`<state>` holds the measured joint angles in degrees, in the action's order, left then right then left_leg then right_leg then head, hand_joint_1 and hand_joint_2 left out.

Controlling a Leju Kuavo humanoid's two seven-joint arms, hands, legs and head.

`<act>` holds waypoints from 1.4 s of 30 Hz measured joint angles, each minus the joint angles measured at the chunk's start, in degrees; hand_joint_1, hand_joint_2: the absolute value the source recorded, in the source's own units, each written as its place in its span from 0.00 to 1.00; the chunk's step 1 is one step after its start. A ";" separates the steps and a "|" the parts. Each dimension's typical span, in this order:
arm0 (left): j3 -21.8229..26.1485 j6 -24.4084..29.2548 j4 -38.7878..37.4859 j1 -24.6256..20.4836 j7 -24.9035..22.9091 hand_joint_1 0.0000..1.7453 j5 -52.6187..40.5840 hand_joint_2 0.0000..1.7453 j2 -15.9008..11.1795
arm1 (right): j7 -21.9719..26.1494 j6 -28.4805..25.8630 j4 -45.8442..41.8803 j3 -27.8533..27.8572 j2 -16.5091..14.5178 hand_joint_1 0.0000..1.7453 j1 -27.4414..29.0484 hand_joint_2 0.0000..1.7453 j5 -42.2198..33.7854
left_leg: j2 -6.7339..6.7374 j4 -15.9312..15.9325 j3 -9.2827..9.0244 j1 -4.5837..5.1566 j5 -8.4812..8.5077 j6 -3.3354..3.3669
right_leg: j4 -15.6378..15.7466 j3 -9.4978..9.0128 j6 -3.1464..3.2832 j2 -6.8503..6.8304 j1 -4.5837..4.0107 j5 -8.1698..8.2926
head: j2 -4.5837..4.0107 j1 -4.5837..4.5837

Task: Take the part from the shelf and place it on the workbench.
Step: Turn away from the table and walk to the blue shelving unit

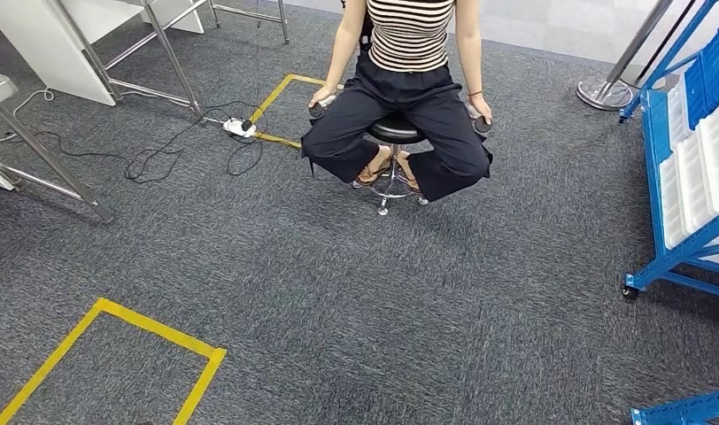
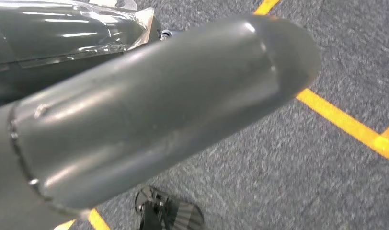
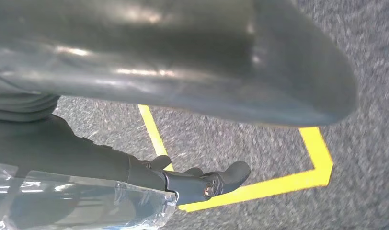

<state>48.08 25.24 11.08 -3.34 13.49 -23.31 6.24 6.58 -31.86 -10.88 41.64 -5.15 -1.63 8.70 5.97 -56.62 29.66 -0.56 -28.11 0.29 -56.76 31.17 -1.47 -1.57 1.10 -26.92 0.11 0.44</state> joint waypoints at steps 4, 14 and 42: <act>-0.07 -0.03 0.00 0.19 0.00 0.00 -0.13 0.00 0.10 | -0.02 -0.16 0.00 0.35 -0.10 0.00 -0.14 0.00 -0.03 | -5.41 -11.03 4.77 -0.47 -6.81 -0.64 | 0.18 0.17 1.28 2.15 -0.08 0.61 | 0.00 0.44; -0.20 0.61 -0.01 0.37 -0.62 0.00 0.40 0.00 0.10 | 0.14 -0.08 0.00 0.39 -0.50 0.00 -0.38 0.00 0.44 | -9.94 -0.03 -0.18 0.05 -0.17 1.36 | 0.07 1.10 0.44 8.72 -0.46 1.48 | 0.00 0.42; 0.03 1.13 0.02 0.38 -1.49 0.00 0.87 0.00 0.92 | -2.46 -0.32 -0.02 0.37 -0.60 0.00 -0.93 0.00 1.55 | -10.17 -1.68 0.63 -0.29 -0.41 1.07 | -0.29 0.47 1.16 6.77 -0.68 0.84 | 0.00 0.64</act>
<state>48.11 26.37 11.10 -2.96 11.99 -22.44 7.16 4.12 -32.18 -10.91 42.01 -5.75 -2.56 10.26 -4.20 -58.30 30.29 -0.85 -28.52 1.36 -57.05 31.64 -0.31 5.21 0.42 -26.08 0.11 1.09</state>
